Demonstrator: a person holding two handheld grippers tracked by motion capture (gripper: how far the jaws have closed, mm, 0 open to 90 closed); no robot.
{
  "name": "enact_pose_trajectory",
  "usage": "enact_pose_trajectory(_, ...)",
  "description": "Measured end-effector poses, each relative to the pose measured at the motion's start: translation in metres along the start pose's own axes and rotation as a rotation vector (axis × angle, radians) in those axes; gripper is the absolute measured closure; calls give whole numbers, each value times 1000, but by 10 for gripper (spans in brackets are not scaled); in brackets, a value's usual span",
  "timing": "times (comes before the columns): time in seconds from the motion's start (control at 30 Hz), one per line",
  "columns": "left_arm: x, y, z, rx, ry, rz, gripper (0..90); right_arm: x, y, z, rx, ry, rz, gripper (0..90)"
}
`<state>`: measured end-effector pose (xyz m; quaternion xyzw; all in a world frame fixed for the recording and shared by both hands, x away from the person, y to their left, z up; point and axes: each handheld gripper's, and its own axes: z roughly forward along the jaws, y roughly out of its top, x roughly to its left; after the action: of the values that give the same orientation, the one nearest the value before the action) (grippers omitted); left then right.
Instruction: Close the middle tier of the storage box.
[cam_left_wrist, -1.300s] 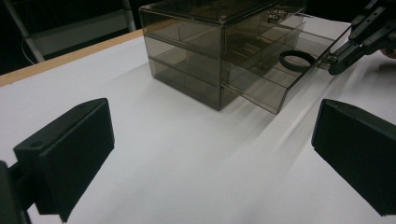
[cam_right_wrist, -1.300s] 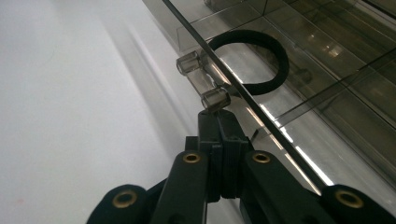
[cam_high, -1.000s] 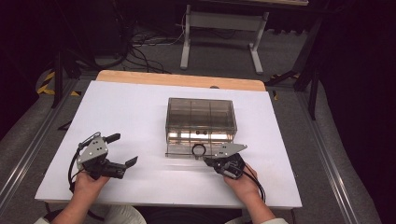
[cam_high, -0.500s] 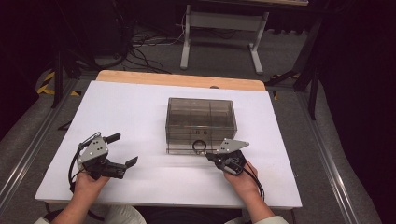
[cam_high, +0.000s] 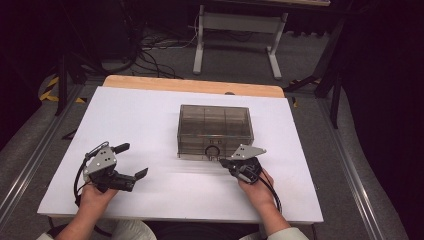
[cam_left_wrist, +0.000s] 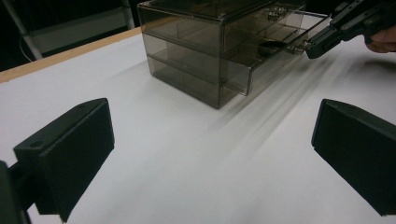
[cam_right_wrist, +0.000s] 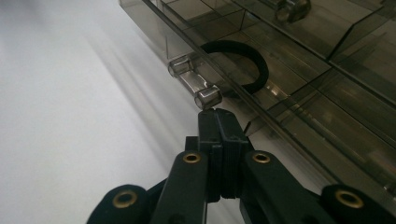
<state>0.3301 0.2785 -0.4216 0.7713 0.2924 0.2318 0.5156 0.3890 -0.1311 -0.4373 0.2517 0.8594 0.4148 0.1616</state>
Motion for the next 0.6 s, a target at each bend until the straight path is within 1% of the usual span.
enact_pose_trajectory(0.3, 0, 0, 0, 2, -4, 0, 0, -7, 1, 6, -13, -25, 30, 900)
enact_pose_trajectory(0.6, 0, 0, 1, 4, -6, 1, 0, -8, 4, 13, -11, -40, 32, 900)
